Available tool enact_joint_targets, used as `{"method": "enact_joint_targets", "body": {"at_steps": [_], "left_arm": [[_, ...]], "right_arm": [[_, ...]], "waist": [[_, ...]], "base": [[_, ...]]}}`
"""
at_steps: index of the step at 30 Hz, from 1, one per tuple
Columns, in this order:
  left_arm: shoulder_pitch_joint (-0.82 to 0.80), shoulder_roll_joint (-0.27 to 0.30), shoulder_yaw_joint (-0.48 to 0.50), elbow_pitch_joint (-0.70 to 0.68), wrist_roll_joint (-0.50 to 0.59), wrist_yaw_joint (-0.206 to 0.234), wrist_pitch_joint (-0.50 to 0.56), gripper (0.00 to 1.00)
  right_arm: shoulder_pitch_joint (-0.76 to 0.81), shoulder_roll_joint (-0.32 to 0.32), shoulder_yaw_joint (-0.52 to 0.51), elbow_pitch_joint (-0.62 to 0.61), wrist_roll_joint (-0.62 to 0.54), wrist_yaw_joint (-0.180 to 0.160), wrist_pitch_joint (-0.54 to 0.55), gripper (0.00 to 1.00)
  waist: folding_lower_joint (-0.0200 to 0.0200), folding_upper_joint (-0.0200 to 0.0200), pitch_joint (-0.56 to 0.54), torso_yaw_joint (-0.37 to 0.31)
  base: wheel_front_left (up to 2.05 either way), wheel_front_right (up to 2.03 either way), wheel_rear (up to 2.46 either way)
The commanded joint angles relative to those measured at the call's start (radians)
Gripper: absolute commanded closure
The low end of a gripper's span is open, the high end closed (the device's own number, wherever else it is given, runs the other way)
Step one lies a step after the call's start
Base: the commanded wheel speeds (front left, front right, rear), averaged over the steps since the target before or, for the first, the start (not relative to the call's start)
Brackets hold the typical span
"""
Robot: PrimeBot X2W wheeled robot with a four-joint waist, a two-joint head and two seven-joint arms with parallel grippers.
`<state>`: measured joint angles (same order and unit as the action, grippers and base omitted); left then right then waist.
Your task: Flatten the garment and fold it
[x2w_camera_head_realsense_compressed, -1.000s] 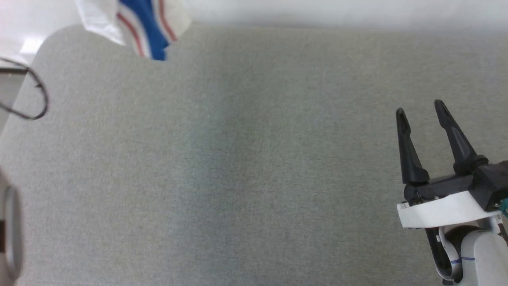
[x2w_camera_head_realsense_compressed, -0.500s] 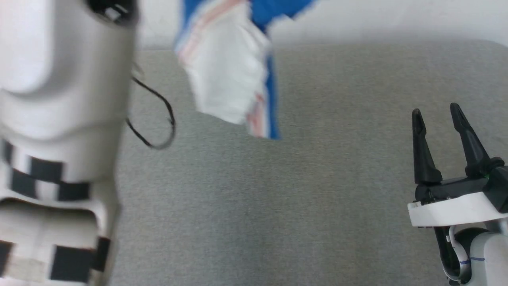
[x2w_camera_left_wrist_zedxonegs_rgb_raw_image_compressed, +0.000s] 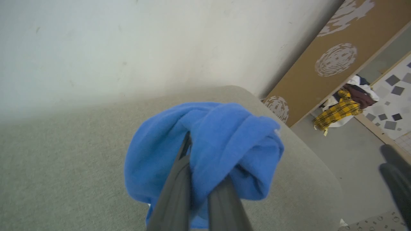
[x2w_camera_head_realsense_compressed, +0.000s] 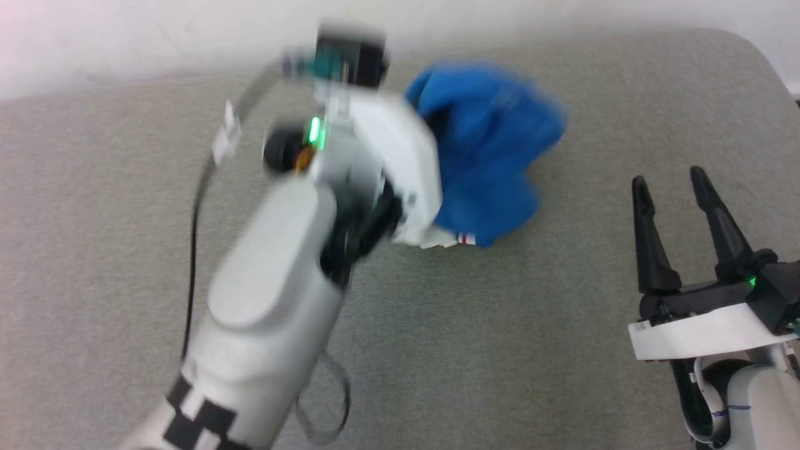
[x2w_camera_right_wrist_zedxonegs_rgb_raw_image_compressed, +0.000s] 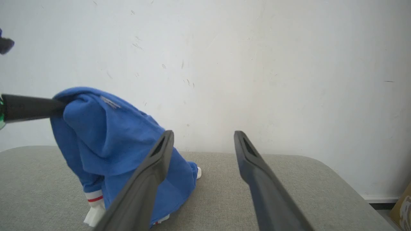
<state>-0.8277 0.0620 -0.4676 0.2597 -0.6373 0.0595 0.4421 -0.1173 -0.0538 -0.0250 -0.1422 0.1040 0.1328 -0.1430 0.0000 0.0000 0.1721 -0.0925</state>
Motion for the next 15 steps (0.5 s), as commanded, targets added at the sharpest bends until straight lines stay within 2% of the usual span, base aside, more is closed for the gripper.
{"method": "enact_joint_targets", "body": {"at_steps": [1,4,7,8,9,10,11,15], "left_arm": [[0.066,0.006,-0.007,0.059,0.027,0.022,-0.051,1.00],[0.142,0.025,-0.021,0.183,0.066,0.045,-0.126,1.00],[0.189,0.031,-0.032,0.298,0.079,0.048,-0.176,1.00],[0.197,0.028,-0.033,0.325,0.076,0.045,-0.194,0.84],[0.201,0.023,-0.036,0.346,0.076,0.041,-0.214,0.54],[0.201,0.019,-0.042,0.361,0.076,0.032,-0.233,0.08],[0.199,0.013,-0.042,0.369,0.068,0.023,-0.254,0.00],[0.177,0.001,-0.049,0.351,0.067,0.004,-0.361,0.00]], "right_arm": [[-0.008,0.003,0.011,0.009,0.007,-0.002,-0.006,0.00],[-0.018,0.003,0.029,0.018,0.012,-0.002,-0.009,0.00],[-0.024,0.003,0.039,0.029,0.015,-0.002,-0.010,0.00],[-0.024,0.003,0.038,0.031,0.015,-0.002,-0.010,0.00],[-0.023,0.003,0.035,0.032,0.014,-0.002,-0.010,0.00],[-0.021,0.004,0.030,0.032,0.012,-0.002,-0.009,0.00],[-0.019,0.004,0.024,0.033,0.009,-0.002,-0.008,0.00],[-0.013,0.004,0.017,0.031,-0.001,-0.002,-0.001,0.00]], "waist": [[0.0000,0.0000,0.020,-0.027],[0.0000,0.0000,0.033,-0.049],[0.0000,0.0000,0.043,-0.063],[0.0000,0.0000,0.046,-0.062],[0.0000,0.0000,0.049,-0.059],[0.0000,0.0000,0.051,-0.053],[0.0000,0.0000,0.051,-0.047],[0.0000,0.0000,0.040,-0.017]], "base": [[0.00,0.00,0.00],[0.00,0.00,0.00],[0.00,0.00,0.00],[0.00,0.00,0.00],[0.00,0.00,0.00],[0.00,0.00,0.00],[0.00,0.00,0.00],[0.00,0.00,0.00]]}}
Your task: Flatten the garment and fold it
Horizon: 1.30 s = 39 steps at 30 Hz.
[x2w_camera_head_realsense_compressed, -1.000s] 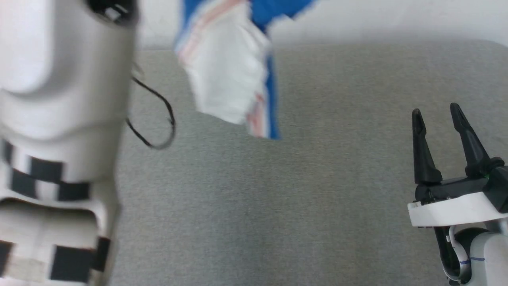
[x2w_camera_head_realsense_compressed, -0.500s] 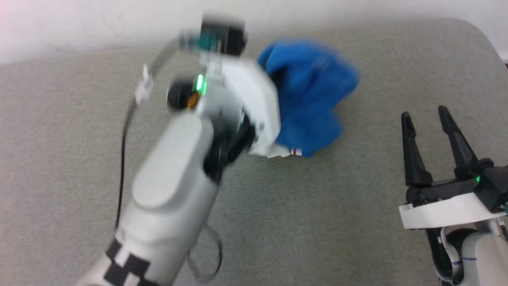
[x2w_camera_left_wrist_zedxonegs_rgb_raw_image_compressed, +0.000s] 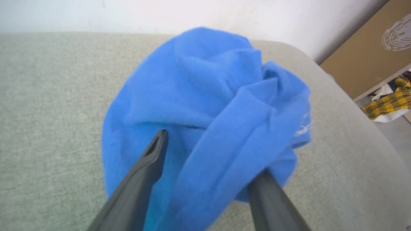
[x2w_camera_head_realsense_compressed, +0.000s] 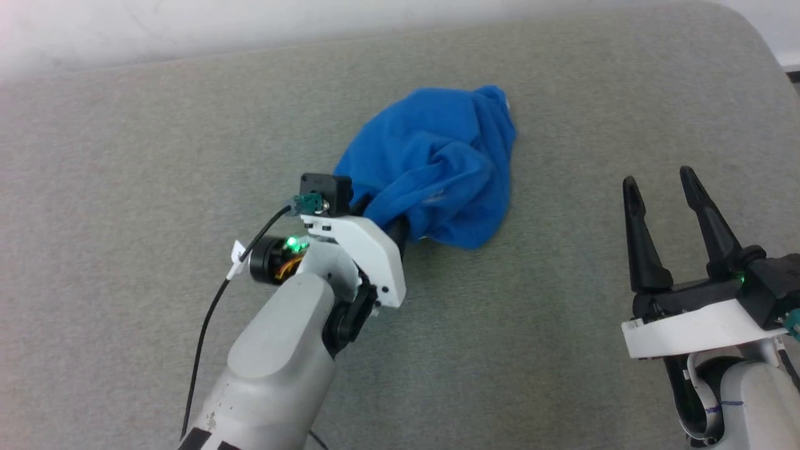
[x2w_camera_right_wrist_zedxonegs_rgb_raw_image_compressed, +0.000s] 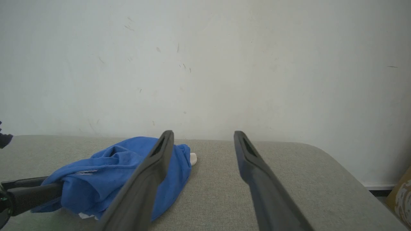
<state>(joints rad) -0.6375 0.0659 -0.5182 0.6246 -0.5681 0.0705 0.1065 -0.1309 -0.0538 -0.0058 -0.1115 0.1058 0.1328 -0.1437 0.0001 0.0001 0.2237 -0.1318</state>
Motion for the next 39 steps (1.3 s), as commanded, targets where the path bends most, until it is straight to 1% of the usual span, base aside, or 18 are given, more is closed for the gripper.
{"method": "enact_joint_targets", "body": {"at_steps": [1,5,8,10,12,15,16,17,19,21,23,25,27,29,31,33,35,39], "left_arm": [[-0.015,-0.005,0.002,-0.030,-0.005,-0.011,-0.048,0.00],[0.008,0.003,0.006,-0.131,-0.016,-0.026,-0.089,0.00],[0.072,0.047,0.017,-0.255,-0.027,-0.017,-0.075,0.00],[0.135,0.088,0.034,-0.360,-0.036,0.005,-0.060,0.00],[0.210,0.127,0.059,-0.476,-0.045,0.039,-0.050,0.00],[0.328,0.181,0.108,-0.649,-0.034,0.106,-0.078,0.00],[0.328,0.181,0.108,-0.649,-0.034,0.106,-0.078,0.00],[0.366,0.194,0.125,-0.701,-0.022,0.130,-0.102,0.00],[0.445,0.199,0.161,-0.783,-0.019,0.169,-0.155,0.00],[0.514,0.207,0.180,-0.838,-0.014,0.175,-0.214,0.00],[0.578,0.216,0.188,-0.861,0.007,0.184,-0.271,0.00],[0.629,0.215,0.197,-0.871,0.032,0.192,-0.323,0.00],[0.673,0.207,0.211,-0.869,0.070,0.207,-0.352,0.00],[0.711,0.181,0.225,-0.867,0.100,0.218,-0.364,0.00],[0.737,0.159,0.237,-0.867,0.140,0.218,-0.367,0.00],[0.753,0.133,0.244,-0.864,0.171,0.207,-0.368,0.00],[0.758,0.111,0.248,-0.863,0.192,0.186,-0.368,0.00],[0.741,0.077,0.264,-0.854,0.224,0.147,-0.368,0.00]], "right_arm": [[0.002,0.004,-0.003,-0.001,-0.003,-0.002,0.001,0.00],[0.014,0.004,-0.003,-0.007,-0.003,-0.002,0.010,0.00],[0.029,0.004,-0.008,-0.011,-0.002,-0.002,0.018,0.00],[0.040,0.004,-0.010,-0.015,-0.001,-0.002,0.022,0.00],[0.050,0.004,-0.012,-0.018,0.002,-0.002,0.025,0.00],[0.064,0.004,-0.019,-0.023,0.007,-0.002,0.026,0.00],[0.064,0.004,-0.019,-0.023,0.007,-0.002,0.026,0.00],[0.069,0.004,-0.021,-0.024,0.008,-0.002,0.025,0.00],[0.079,0.004,-0.022,-0.026,0.010,-0.002,0.024,0.00],[0.088,0.004,-0.022,-0.027,0.012,-0.002,0.023,0.00],[0.098,0.004,-0.022,-0.027,0.014,-0.002,0.024,0.00],[0.113,0.004,-0.023,-0.026,0.016,-0.002,0.026,0.00],[0.130,0.004,-0.025,-0.022,0.017,-0.002,0.028,0.00],[0.150,0.004,-0.027,-0.018,0.021,-0.002,0.029,0.00],[0.169,0.004,-0.028,-0.017,0.025,-0.002,0.031,0.00],[0.181,0.004,-0.030,-0.017,0.028,-0.002,0.031,0.00],[0.181,0.004,-0.029,-0.020,0.029,-0.002,0.036,0.00],[0.128,0.003,0.002,-0.044,0.020,-0.002,0.072,0.00]], "waist": [[-0.0001,-0.0001,-0.019,0.030],[-0.0001,-0.0001,-0.051,0.061],[-0.0001,-0.0001,-0.077,0.078],[-0.0001,-0.0001,-0.091,0.084],[-0.0001,-0.0001,-0.102,0.089],[-0.0001,-0.0001,-0.113,0.096],[-0.0001,-0.0001,-0.113,0.096],[-0.0001,-0.0001,-0.116,0.098],[-0.0001,-0.0001,-0.119,0.101],[-0.0001,-0.0001,-0.123,0.102],[-0.0001,-0.0001,-0.127,0.099],[-0.0001,-0.0001,-0.133,0.096],[-0.0001,-0.0001,-0.139,0.093],[-0.0001,-0.0001,-0.144,0.092],[-0.0001,-0.0001,-0.146,0.093],[-0.0001,-0.0001,-0.146,0.097],[-0.0001,-0.0001,-0.141,0.103],[-0.0001,-0.0001,-0.121,0.124]], "base": [[0.00,0.00,0.00],[0.00,0.00,0.00],[0.00,0.00,0.00],[0.00,0.00,0.00],[0.00,0.00,0.00],[0.00,0.00,0.00],[0.00,0.00,0.00],[0.00,0.00,0.00],[0.00,0.00,0.00],[0.00,0.00,0.00],[0.00,0.00,0.00],[0.00,0.00,0.00],[0.00,0.00,0.00],[0.00,0.00,0.00],[0.00,0.00,0.00],[0.00,0.00,0.00],[0.00,0.00,0.00],[0.00,0.00,0.00]]}}
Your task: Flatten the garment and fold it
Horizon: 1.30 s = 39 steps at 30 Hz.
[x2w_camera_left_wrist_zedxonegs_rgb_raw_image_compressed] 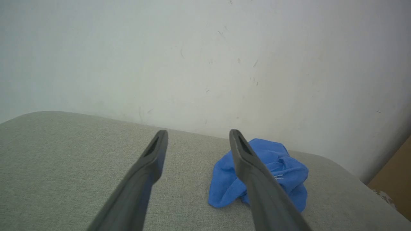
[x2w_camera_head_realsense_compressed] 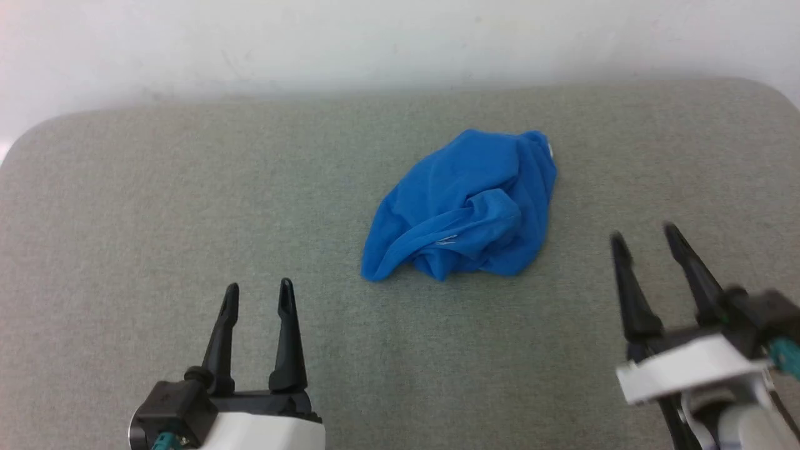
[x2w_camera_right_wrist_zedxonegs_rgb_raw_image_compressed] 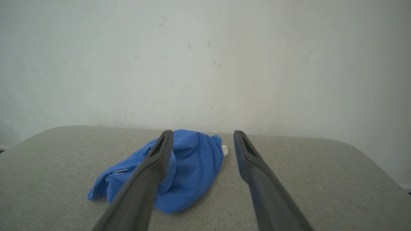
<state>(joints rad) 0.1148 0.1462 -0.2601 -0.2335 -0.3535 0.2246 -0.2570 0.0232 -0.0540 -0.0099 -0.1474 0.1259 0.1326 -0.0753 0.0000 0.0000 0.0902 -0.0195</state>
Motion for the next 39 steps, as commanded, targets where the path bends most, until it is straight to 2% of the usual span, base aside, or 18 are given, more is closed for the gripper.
{"method": "enact_joint_targets", "body": {"at_steps": [1,7,9,13,16,22,27,28,31,39], "left_arm": [[-0.017,-0.010,0.012,0.005,0.018,-0.013,-0.004,0.00],[-0.036,-0.043,0.038,0.020,0.057,-0.044,-0.005,0.00],[-0.041,-0.054,0.040,0.026,0.065,-0.053,-0.005,0.00],[-0.061,-0.073,0.037,0.042,0.072,-0.073,-0.005,0.00],[-0.078,-0.084,0.032,0.057,0.072,-0.086,-0.005,0.00],[-0.092,-0.093,0.027,0.083,0.068,-0.097,-0.005,0.00],[-0.094,-0.095,0.026,0.097,0.067,-0.103,-0.005,0.00],[-0.093,-0.095,0.026,0.099,0.066,-0.104,-0.005,0.00],[-0.089,-0.096,0.025,0.106,0.056,-0.102,-0.005,0.00],[-0.065,-0.096,0.038,0.122,0.056,-0.113,-0.005,0.00]], "right_arm": [[-0.049,-0.002,0.022,-0.014,0.007,-0.002,0.020,0.00],[-0.251,-0.108,0.127,0.017,0.083,-0.002,0.194,0.00],[-0.321,-0.155,0.178,0.056,0.100,-0.002,0.279,0.00],[-0.446,-0.207,0.248,0.172,0.164,-0.002,0.428,0.00],[-0.513,-0.231,0.290,0.263,0.186,-0.002,0.491,0.00],[-0.563,-0.238,0.365,0.428,0.230,-0.002,0.593,0.00],[-0.573,-0.228,0.379,0.510,0.239,-0.002,0.594,0.00],[-0.576,-0.226,0.380,0.520,0.238,-0.002,0.585,0.51],[-0.585,-0.220,0.370,0.540,0.231,-0.002,0.540,1.00],[-0.653,-0.221,0.332,0.467,0.273,-0.002,0.411,1.00]], "waist": [[0.0000,0.0000,0.020,0.018],[0.0000,0.0000,0.070,0.050],[0.0000,0.0000,0.087,0.062],[0.0000,0.0000,0.120,0.092],[0.0000,0.0000,0.139,0.121],[0.0000,0.0000,0.149,0.166],[0.0000,0.0000,0.143,0.181],[0.0000,0.0000,0.140,0.182],[0.0000,0.0000,0.123,0.174],[0.0000,0.0000,0.041,0.106]], "base": [[0.00,0.00,0.00],[0.00,0.00,0.00],[0.00,0.00,0.00],[0.00,0.00,0.00],[0.00,0.00,0.00],[0.00,0.00,0.00],[0.00,0.00,0.00],[0.00,0.00,0.00],[0.00,0.00,0.00],[0.00,0.00,0.00]]}}
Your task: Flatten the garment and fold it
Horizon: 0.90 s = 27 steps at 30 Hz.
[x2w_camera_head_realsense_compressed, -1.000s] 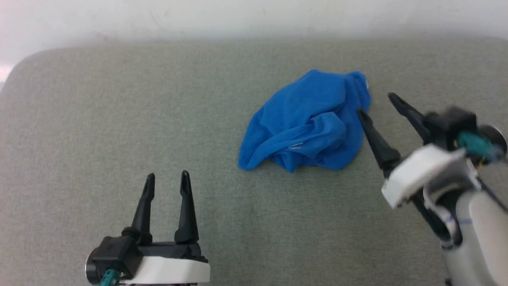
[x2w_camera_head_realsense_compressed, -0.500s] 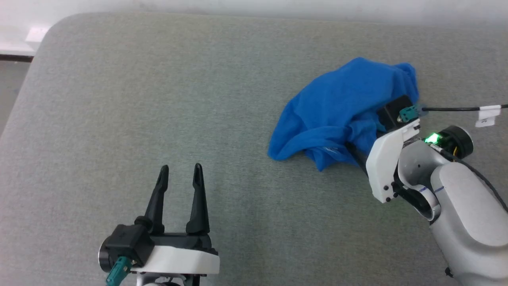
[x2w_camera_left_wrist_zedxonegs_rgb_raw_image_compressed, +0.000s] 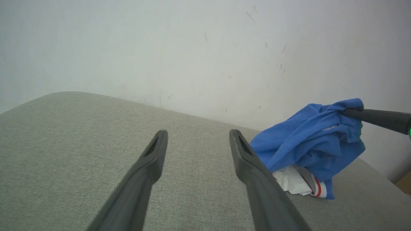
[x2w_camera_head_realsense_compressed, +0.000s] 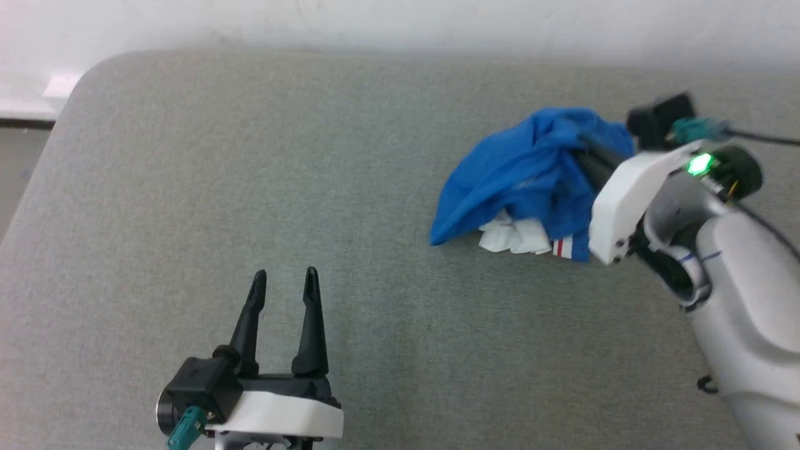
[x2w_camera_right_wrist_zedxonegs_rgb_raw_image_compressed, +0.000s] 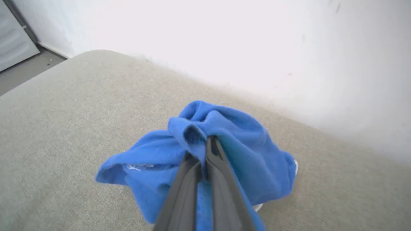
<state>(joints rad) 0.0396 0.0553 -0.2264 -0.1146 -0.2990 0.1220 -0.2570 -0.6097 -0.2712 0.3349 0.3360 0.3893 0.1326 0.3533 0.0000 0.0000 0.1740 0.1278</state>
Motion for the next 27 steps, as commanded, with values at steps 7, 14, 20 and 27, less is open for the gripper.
{"method": "enact_joint_targets", "body": {"at_steps": [7,14,20,27], "left_arm": [[0.056,-0.005,0.027,0.006,0.008,-0.023,-0.005,0.00],[0.074,-0.005,0.018,0.003,0.004,-0.032,-0.005,0.00],[0.063,-0.005,0.017,0.007,0.011,-0.035,-0.005,0.00],[0.040,-0.004,0.019,0.024,0.018,-0.044,-0.005,0.00]], "right_arm": [[0.056,-0.043,-0.149,-0.210,0.052,-0.002,-0.053,1.00],[0.460,-0.051,-0.444,-0.450,0.029,-0.002,0.087,1.00],[0.777,0.017,-0.554,-0.488,-0.064,-0.002,0.128,1.00],[0.723,0.077,-0.498,-0.466,-0.088,-0.002,0.056,0.00]], "waist": [[0.0000,0.0000,-0.101,-0.107],[0.0000,0.0000,-0.089,-0.130],[0.0000,0.0000,-0.051,-0.142],[0.0000,0.0000,-0.044,-0.155]], "base": [[0.00,0.00,0.00],[0.00,0.00,0.00],[0.00,0.00,0.00],[0.00,0.00,0.00]]}}
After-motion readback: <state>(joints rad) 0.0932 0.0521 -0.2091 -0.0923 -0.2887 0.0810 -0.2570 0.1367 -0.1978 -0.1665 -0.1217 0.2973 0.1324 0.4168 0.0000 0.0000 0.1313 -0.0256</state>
